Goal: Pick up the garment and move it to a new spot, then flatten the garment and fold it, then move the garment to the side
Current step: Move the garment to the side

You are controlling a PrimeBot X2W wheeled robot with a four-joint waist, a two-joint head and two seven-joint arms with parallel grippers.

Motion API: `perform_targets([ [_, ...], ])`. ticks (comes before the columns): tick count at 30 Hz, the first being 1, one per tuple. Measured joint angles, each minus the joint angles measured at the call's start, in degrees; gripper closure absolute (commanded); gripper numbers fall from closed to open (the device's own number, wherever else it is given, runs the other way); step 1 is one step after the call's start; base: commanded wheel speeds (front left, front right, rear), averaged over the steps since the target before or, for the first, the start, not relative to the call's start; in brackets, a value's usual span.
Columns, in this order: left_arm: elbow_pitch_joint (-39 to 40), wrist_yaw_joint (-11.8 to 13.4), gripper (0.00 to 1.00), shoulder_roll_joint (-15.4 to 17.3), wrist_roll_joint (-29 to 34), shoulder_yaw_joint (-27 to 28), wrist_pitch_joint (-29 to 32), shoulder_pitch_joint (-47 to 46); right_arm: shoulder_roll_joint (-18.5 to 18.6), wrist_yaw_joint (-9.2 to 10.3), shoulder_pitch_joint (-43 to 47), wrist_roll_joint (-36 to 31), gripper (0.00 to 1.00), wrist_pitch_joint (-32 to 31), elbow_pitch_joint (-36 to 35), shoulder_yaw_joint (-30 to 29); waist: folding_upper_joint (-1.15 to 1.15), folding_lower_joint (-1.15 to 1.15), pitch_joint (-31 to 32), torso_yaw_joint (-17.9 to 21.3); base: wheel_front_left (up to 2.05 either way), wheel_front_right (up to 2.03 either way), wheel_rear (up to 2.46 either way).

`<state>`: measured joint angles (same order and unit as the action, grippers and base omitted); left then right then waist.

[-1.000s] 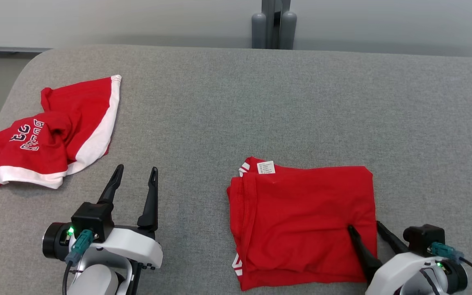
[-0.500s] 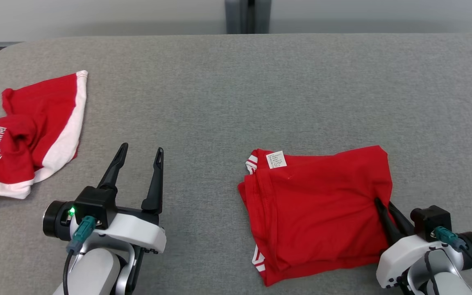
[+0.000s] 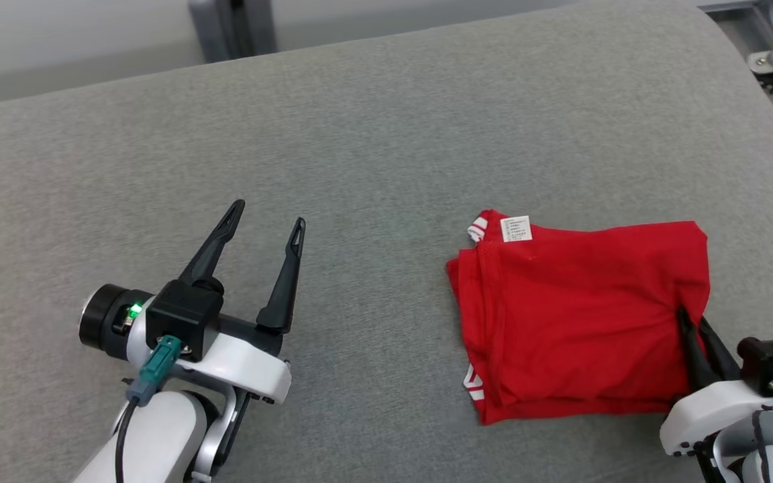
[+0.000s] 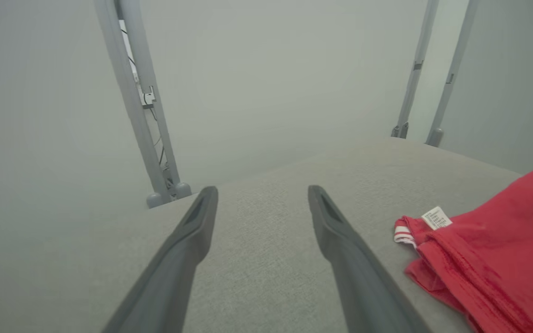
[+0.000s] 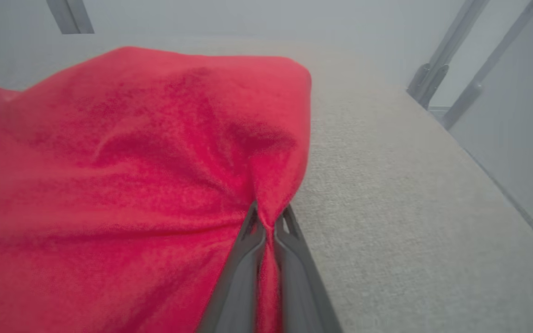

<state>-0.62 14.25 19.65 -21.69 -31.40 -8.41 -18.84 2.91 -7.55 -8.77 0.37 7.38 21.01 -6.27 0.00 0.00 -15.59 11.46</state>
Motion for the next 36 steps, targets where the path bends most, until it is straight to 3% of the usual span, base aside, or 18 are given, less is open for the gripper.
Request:
perform_targets([
  [6,2.6,-0.1,0.00,1.0,1.1,-0.8,1.9,-1.8,-0.1,0.01,-3.0,-0.3,1.00,2.4,2.0,-2.5,0.00,0.00,-1.3,5.2,0.00,0.00,0.00],
  [10,4.0,-0.2,0.00,1.1,1.6,-1.3,3.2,-3.4,0.7,0.02,-9.3,-0.4,1.00,4.1,5.1,-2.8,0.00,0.00,-2.5,6.4,0.00,0.00,0.00],
  [17,5.6,-0.9,0.00,1.3,2.4,-2.4,4.4,-5.4,4.8,0.02,-22.6,1.4,1.00,6.7,15.4,-3.9,0.00,0.00,-3.6,4.8,0.00,0.00,0.00],
  [24,6.5,-0.9,0.00,1.1,2.6,-2.9,4.4,-6.3,9.9,0.03,-28.6,-1.2,1.00,7.3,24.6,-8.8,0.00,0.00,-5.4,1.9,0.00,0.00,0.00],
  [25,6.6,-0.9,0.00,1.2,2.7,-2.9,4.5,-6.4,10.2,0.03,-29.2,-1.7,0.89,7.4,24.6,-9.3,0.00,0.00,-5.8,1.6,0.00,0.00,0.00],
  [26,6.7,-0.8,0.00,1.2,2.8,-2.9,4.6,-6.4,10.2,0.03,-29.8,-2.0,0.51,7.4,24.5,-9.8,0.00,0.00,-6.1,1.4,0.00,0.00,0.00],
  [27,6.7,-0.8,0.00,1.3,2.8,-2.9,4.6,-6.4,10.1,0.04,-30.3,-2.2,0.00,7.4,24.6,-10.4,0.00,0.00,-6.4,1.3,0.00,0.00,0.00],
  [36,6.5,-0.5,0.00,1.4,2.8,-2.9,4.3,-6.6,8.7,0.04,-29.4,-6.0,0.00,7.4,23.1,-13.7,0.00,0.00,-6.5,1.7,0.00,0.00,0.00],
])
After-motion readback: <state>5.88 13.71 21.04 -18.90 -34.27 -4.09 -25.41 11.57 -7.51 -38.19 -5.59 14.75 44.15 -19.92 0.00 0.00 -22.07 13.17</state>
